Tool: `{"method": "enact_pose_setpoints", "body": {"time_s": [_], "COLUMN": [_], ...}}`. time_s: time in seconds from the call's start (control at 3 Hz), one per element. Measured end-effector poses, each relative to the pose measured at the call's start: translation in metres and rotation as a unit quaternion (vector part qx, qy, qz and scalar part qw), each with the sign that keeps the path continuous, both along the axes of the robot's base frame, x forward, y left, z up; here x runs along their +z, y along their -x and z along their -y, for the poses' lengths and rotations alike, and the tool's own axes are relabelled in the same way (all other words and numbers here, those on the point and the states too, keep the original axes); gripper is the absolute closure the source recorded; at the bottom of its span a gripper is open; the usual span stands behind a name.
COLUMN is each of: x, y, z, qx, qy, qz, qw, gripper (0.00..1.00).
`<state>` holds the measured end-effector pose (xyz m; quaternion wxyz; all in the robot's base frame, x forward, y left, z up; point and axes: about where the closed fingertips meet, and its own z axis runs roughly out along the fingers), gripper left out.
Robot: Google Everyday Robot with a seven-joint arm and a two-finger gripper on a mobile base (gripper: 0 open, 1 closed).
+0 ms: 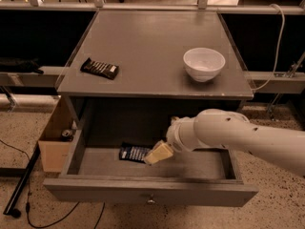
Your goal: Pick rxbar blueberry from top drawer and place on counter
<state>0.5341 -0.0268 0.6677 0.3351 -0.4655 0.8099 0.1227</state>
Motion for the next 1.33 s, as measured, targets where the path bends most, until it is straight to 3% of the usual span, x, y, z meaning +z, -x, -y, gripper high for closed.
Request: {"method": "enact_pose_setpoints", "body": {"time_s": [0.33, 1.33], "x": [-0.021, -0.042], "y": [0.011, 0.016], "z": [-0.024, -0.057], "qx": [0.021, 0.044], "qy": [0.002, 0.006], "qz": [-0.010, -0.021], "qw": [0.9997, 0.9988], "gripper": [0.00, 0.00]}}
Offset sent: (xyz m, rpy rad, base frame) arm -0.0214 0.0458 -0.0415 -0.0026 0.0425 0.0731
